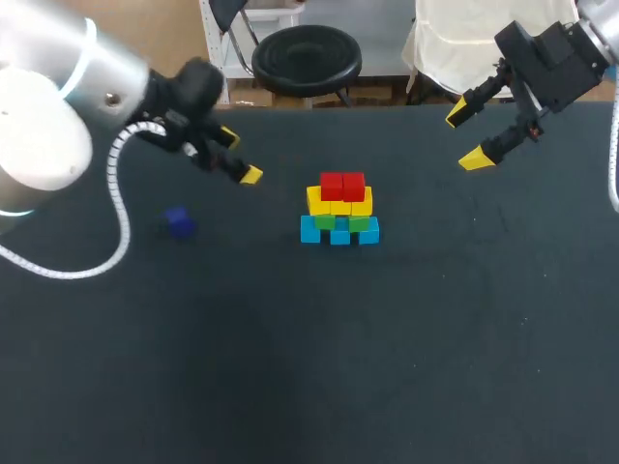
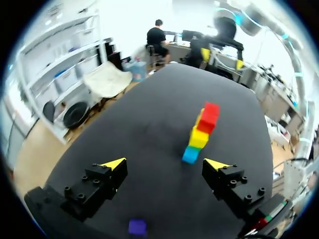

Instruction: Place the blue cubes, place green cubes on the blue cubes, place the yellow cubes on the green cubes, then place the red cubes on the yellow cubes, and place purple cube on the red cubes.

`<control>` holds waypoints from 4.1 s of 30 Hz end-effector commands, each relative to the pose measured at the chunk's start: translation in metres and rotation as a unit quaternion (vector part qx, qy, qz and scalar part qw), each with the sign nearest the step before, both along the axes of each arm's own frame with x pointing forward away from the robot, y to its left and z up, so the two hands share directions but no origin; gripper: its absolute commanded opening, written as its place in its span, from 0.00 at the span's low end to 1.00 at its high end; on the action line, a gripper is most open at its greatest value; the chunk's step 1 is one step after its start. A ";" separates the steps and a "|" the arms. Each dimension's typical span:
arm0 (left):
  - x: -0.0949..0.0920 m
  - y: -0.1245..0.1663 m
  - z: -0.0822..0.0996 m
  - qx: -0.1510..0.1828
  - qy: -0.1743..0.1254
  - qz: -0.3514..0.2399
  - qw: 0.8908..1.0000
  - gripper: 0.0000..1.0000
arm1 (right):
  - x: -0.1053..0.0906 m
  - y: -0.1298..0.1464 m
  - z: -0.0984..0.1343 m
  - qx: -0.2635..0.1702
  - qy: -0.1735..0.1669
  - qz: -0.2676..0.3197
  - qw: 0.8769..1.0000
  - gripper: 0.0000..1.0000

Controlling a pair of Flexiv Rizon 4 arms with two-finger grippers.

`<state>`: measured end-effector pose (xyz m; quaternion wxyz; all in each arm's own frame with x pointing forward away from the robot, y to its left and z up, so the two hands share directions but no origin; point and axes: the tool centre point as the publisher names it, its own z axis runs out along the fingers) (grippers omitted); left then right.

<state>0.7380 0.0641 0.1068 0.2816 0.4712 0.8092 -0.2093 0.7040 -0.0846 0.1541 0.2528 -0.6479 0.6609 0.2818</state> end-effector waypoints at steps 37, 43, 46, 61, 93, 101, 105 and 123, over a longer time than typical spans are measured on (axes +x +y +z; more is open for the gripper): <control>-0.073 0.088 0.005 0.040 -0.022 0.101 0.994 1.00 | 0.000 0.000 0.000 0.000 0.000 0.000 1.000 1.00; -0.064 0.106 -0.004 0.026 0.002 0.097 0.995 1.00 | 0.000 0.000 0.000 0.000 0.000 0.000 1.000 1.00; -0.068 0.123 -0.010 -0.005 0.019 0.075 0.997 1.00 | 0.000 0.000 0.000 0.000 0.000 0.000 1.000 1.00; -0.072 0.147 -0.024 -0.001 0.006 0.089 0.996 1.00 | 0.000 0.000 0.000 0.000 0.000 0.000 1.000 1.00; -0.081 0.129 -0.066 0.034 -0.076 0.014 0.996 1.00 | 0.000 0.000 0.000 0.000 0.000 0.000 1.000 1.00; -0.076 0.113 -0.070 0.028 -0.096 -0.024 0.995 1.00 | 0.000 0.000 0.000 0.000 0.000 0.000 1.000 1.00; -0.067 0.114 -0.074 0.037 -0.094 -0.024 0.995 1.00 | 0.000 0.000 0.000 0.000 0.000 0.000 1.000 1.00; -0.052 0.103 -0.084 0.032 -0.035 0.016 0.999 1.00 | 0.000 0.000 0.000 0.000 0.000 0.000 1.000 1.00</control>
